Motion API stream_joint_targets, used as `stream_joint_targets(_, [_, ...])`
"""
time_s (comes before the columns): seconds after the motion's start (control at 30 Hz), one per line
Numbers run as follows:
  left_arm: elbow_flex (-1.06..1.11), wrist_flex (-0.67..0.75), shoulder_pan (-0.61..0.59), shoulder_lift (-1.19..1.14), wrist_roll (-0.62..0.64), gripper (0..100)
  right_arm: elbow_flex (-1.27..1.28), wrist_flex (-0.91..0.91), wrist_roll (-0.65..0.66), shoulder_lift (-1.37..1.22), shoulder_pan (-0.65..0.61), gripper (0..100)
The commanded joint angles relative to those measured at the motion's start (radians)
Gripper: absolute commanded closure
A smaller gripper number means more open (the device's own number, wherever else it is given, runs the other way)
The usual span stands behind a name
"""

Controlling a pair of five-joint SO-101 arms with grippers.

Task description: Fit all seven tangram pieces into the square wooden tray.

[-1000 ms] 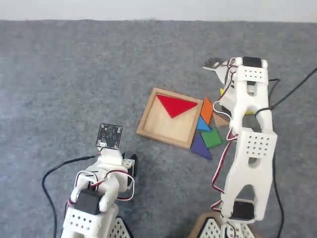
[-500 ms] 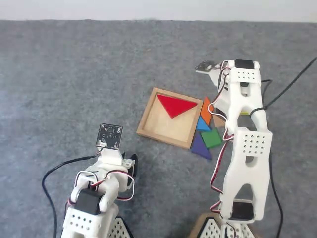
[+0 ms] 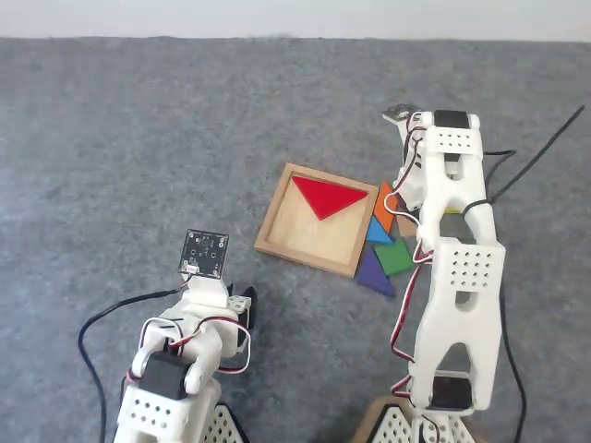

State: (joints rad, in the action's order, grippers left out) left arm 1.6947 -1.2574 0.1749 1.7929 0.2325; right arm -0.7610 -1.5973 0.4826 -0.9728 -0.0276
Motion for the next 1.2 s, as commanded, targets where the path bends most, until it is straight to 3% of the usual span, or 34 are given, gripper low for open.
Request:
stream_joint_targets(0.0, [-0.012, -0.002, 0.002, 0.017, 0.006, 89, -0.041, 0.065, -0.017, 0.001, -0.041, 58.9])
stream_joint_targets(0.4, [-0.012, -0.002, 0.002, 0.017, 0.006, 89, -0.091, 0.064, -0.057, 0.001, -0.061, 59.0])
stream_joint_targets(0.57, [-0.012, -0.002, 0.002, 0.017, 0.006, 89, -0.087, 0.084, -0.057, -0.012, -0.088, 64.6])
stream_joint_targets(0.83, [-0.012, -0.002, 0.002, 0.017, 0.006, 89, -0.089, 0.036, -0.063, -0.033, -0.021, 63.4])
stream_joint_targets(1.03, [-0.012, -0.002, 0.002, 0.017, 0.006, 89, -0.089, 0.018, -0.058, -0.038, 0.004, 74.8])
stream_joint_targets(1.17, [-0.012, -0.002, 0.002, 0.017, 0.006, 89, -0.089, -0.002, -0.058, -0.035, -0.004, 76.6])
